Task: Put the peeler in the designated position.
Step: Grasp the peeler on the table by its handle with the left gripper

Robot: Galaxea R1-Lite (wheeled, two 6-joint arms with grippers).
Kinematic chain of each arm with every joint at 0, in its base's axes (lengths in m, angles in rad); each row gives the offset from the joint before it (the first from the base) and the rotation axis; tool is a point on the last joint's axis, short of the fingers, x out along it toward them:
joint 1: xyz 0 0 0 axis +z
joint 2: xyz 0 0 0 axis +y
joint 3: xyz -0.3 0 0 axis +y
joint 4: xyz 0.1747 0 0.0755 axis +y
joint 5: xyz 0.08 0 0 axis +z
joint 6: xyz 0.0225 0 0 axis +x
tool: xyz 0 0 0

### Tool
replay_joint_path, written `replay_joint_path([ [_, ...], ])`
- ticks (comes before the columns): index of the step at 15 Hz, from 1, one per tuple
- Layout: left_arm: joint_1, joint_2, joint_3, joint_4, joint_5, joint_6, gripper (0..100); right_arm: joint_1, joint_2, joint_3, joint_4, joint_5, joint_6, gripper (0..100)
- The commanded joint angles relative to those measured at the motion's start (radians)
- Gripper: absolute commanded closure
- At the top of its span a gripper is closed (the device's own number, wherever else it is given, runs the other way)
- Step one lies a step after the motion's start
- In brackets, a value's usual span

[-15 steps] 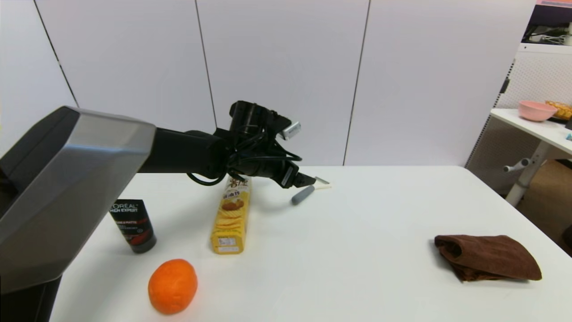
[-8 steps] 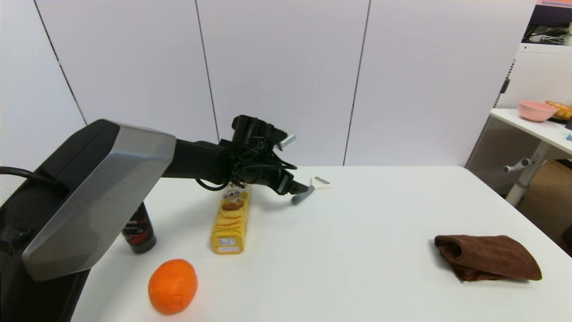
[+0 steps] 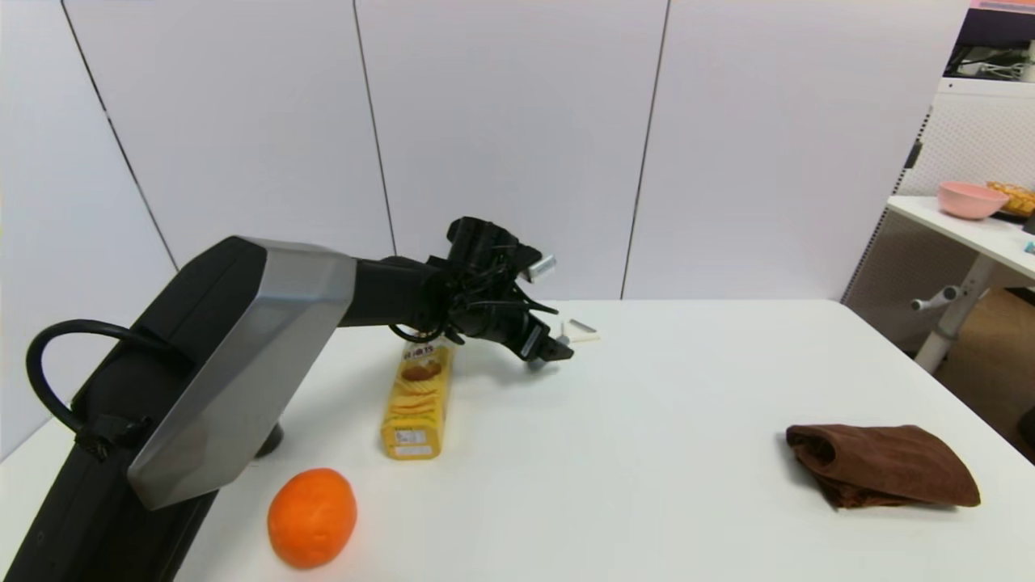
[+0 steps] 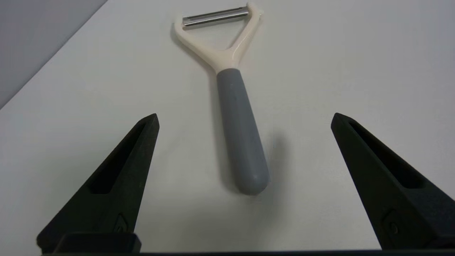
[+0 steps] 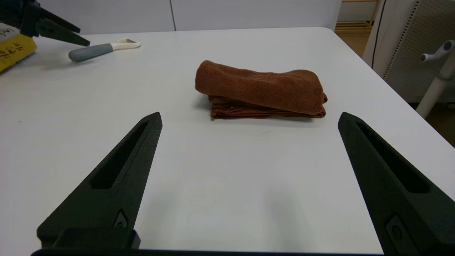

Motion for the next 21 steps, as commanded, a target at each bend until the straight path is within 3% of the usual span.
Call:
replay_joint_path([
  [1, -0.007, 0.029, -0.056, 0.092, -0.002, 0.008, 0, 0.000, 0.001, 0.000, 0.000, 0.000, 0.000, 0],
  [17, -0.004, 0.068, -0.062, 0.090, 0.001, 0.006, 0, 0.000, 0.001, 0.000, 0.000, 0.000, 0.000, 0],
  [18, -0.006, 0.069, -0.064, 0.090, 0.001, 0.006, 100, 0.000, 0.001, 0.000, 0.000, 0.000, 0.000, 0],
  [21, -0.006, 0.075, -0.064, 0.092, -0.002, 0.006, 100, 0.000, 0.001, 0.000, 0.000, 0.001, 0.000, 0],
])
